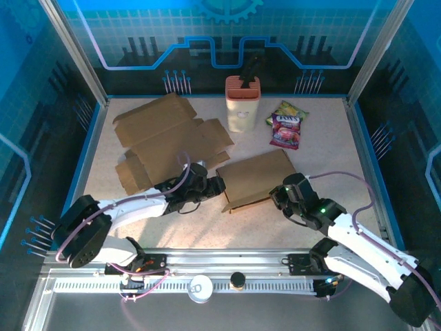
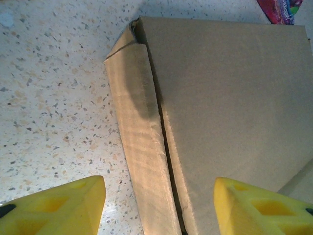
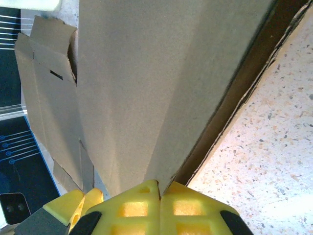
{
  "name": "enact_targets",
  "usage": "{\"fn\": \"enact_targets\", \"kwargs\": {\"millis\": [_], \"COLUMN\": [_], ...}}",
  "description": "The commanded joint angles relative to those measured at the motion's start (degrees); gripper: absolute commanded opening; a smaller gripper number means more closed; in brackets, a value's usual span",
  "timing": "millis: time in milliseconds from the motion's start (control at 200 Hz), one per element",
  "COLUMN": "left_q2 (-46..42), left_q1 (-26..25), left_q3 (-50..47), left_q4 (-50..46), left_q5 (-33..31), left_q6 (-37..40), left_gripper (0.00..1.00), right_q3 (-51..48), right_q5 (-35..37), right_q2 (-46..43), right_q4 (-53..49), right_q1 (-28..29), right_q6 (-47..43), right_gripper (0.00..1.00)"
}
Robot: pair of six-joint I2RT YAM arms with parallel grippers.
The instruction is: Fold the paper box
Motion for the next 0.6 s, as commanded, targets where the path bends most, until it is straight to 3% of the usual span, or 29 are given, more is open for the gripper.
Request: {"fn": "enact_targets", "kwargs": {"millis": [0,385,440,595], "left_q2": [2.1,5.5,5.1,2.5], "left_q1": [-1.1,-1.8,-1.8,-1.8], "left_q3": [-0.1,-2.3,-2.8,-3.5], "left_q4": [2.8,6.2,5.8,1.8], "left_q5": [1.4,-0.9,-2.0,-6.4], "left_q6": [-0.7,-2.2,-2.1,-0.3], "left_gripper": [0.59,0.42,0.38,0.32], "right_q3": [-1.4,-1.4,-0.7,4.1], "right_q5": [-0.7,-2.9,-3.6,-4.6], "right_q2": [0.0,3.1,3.9,4.1], "right_q4": [-0.2,1.8,1.5,-3.9], "right_q1": [-0.3,-0.1,-0.2,-1.0], "right_q6": [-1.4,-6.0,-8.2,-19.4], "right_gripper": [0.0,0.01,0.09,0.45]}}
